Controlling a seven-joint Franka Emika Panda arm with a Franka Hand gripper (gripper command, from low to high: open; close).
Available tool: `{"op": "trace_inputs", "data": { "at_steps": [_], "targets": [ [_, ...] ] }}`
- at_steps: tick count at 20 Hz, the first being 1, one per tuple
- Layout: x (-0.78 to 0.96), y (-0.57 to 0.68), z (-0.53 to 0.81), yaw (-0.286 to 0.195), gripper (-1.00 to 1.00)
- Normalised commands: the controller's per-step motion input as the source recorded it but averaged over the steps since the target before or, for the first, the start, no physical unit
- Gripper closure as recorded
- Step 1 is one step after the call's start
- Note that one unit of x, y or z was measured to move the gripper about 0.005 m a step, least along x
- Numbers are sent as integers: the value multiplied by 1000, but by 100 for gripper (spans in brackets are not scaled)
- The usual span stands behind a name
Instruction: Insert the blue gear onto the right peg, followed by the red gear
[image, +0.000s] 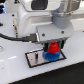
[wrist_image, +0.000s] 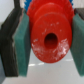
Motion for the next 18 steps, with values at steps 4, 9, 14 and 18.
{"op": "trace_inputs", "data": {
  "at_steps": [4,9,14,18],
  "targets": [
    [256,-103,45,0,100],
    [195,-32,140,0,100],
    [119,-86,-140,0,100],
    [94,-71,-284,0,100]
  ]
}}
